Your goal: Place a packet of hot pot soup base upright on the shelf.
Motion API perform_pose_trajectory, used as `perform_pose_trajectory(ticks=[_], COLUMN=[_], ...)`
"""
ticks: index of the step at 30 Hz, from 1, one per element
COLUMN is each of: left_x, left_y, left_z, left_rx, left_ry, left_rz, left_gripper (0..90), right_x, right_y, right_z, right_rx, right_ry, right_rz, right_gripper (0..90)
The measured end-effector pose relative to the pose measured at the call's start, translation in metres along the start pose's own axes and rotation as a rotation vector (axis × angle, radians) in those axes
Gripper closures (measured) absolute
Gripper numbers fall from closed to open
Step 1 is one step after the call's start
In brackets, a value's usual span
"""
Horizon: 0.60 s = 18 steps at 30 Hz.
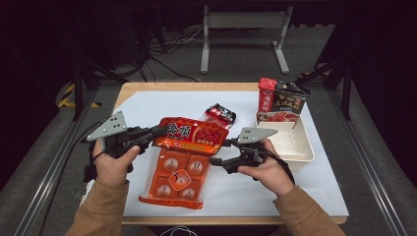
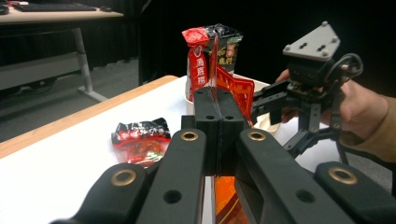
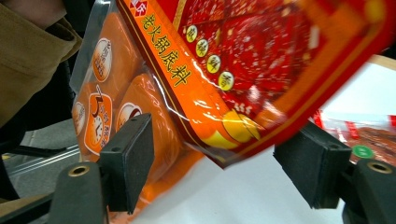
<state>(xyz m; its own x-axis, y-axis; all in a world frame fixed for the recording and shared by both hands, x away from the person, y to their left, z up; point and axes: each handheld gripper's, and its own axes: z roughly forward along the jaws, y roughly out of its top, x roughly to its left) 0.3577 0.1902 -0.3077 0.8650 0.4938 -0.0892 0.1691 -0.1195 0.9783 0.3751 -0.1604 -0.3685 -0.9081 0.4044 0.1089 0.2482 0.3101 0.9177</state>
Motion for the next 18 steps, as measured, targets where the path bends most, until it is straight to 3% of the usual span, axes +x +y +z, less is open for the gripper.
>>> perform_pose_trajectory(ticks=[9,13,18], left_x=[-0.004,-0.006,-0.005], left_y=[0.003,0.005,0.005], left_z=[0.0,-0.001,-0.001], left_rx=[-0.009,-0.016,-0.03], left_ry=[-0.018,-0.024,-0.028], left_rz=[0.007,0.01,0.002], left_gripper=[90.0,90.0,90.0], right_x=[0.006,0.008,0.007], right_y=[0.001,0.0,0.0], right_z=[0.013,0.021,0.026], right_rx=[0.009,0.016,0.02], right_ry=[0.038,0.075,0.13], right_rz=[0.001,0.022,0.05], right_gripper=[30.3,29.9,35.9])
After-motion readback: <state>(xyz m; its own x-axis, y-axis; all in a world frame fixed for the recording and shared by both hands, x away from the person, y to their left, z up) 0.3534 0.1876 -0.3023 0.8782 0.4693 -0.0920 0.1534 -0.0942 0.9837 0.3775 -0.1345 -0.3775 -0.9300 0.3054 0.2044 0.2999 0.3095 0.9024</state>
